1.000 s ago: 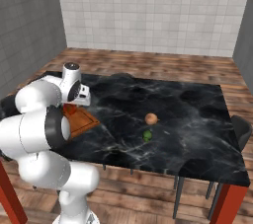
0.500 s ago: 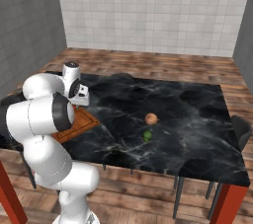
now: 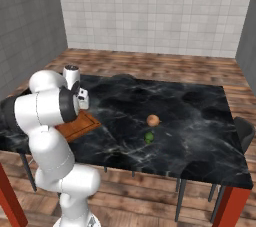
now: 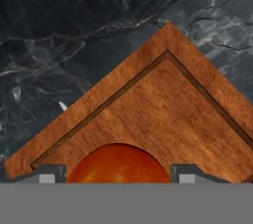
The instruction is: Place the avocado, onion, tomato, and bell pepper on the cutting board.
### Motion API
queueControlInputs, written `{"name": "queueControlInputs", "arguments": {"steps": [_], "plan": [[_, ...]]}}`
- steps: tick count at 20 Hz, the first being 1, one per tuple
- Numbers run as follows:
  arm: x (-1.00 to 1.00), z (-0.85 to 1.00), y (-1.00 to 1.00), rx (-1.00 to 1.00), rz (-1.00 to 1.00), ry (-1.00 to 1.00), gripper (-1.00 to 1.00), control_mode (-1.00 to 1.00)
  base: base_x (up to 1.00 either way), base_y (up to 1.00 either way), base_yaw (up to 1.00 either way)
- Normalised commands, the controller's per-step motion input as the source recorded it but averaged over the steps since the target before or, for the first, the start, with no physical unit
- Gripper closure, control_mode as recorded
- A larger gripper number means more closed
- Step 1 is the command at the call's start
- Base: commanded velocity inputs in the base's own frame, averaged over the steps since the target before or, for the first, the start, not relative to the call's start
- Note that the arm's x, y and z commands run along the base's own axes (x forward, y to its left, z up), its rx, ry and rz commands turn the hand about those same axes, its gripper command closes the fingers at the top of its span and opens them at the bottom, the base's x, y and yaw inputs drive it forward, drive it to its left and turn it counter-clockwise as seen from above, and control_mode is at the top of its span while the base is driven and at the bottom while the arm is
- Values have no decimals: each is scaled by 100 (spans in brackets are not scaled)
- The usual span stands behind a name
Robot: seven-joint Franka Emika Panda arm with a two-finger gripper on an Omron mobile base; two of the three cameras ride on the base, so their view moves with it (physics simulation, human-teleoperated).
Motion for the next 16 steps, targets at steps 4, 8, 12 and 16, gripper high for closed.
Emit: {"name": "queueControlInputs", "arguments": {"steps": [4,8,12,16], "plan": [[8,-23,11,-3,0,8,100,-100,0,0,0],[1,-21,9,-1,0,12,100,-100,0,0,0],[0,-20,7,0,0,12,100,-100,0,0,0],[0,-22,8,0,0,11,100,-100,0,0,0]]}}
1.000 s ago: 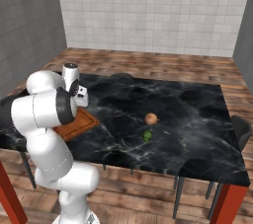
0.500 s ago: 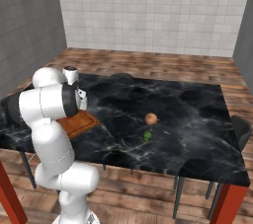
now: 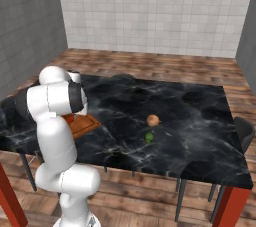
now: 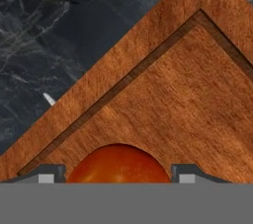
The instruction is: Place the avocado, onion, tomato, and bell pepper on the cutting board.
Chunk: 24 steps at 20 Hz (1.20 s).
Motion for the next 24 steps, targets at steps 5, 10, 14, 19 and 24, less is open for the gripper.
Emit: {"name": "queueControlInputs", "arguments": {"steps": [5,10,14,19,24], "plan": [[0,-23,11,-1,0,10,100,-100,0,0,0],[0,-20,11,-1,0,10,100,-100,0,0,0],[0,-19,11,-1,0,9,100,-100,0,0,0],[0,-27,13,-2,0,10,-100,-100,0,0,0],[-5,-4,1,0,0,2,-100,-100,0,0,0]]}}
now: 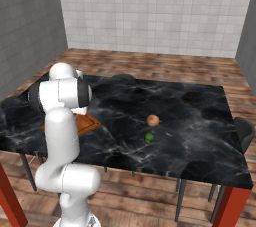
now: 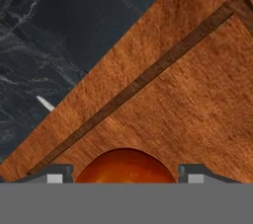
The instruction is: Place the avocado, onion, tomato, and bell pepper on the cutting board.
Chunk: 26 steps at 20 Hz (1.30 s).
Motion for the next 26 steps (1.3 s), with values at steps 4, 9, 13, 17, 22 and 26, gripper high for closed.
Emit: {"name": "queueControlInputs", "arguments": {"steps": [4,9,13,17,22,26], "plan": [[-11,0,0,0,0,0,-100,-100,0,0,0],[-11,0,0,0,0,0,-100,-100,0,0,0],[-13,12,0,0,0,0,-100,-100,0,0,0],[-22,34,0,0,0,-4,-100,-100,0,0,0],[-20,47,-2,0,0,-7,-100,-100,0,0,0],[-22,53,-12,0,0,-9,-100,-100,0,0,0]]}}
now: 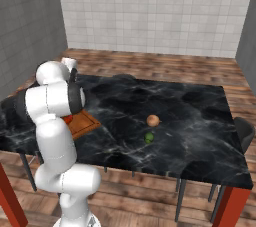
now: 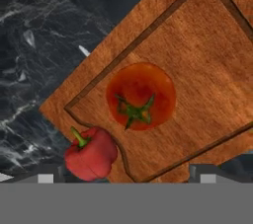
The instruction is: Place the avocado, onion, tomato, and bell pepper on the cutting board.
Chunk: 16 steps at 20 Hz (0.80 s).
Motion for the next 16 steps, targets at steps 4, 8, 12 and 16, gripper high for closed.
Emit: {"name": "queueControlInputs", "arguments": {"steps": [4,8,12,16], "plan": [[-33,52,-21,0,0,-12,-100,-100,0,0,0],[-50,48,-33,0,0,-17,-100,-100,0,0,0],[-57,46,-38,0,0,-18,-100,-100,0,0,0],[-62,45,-39,0,0,-18,-100,-100,0,0,0]]}}
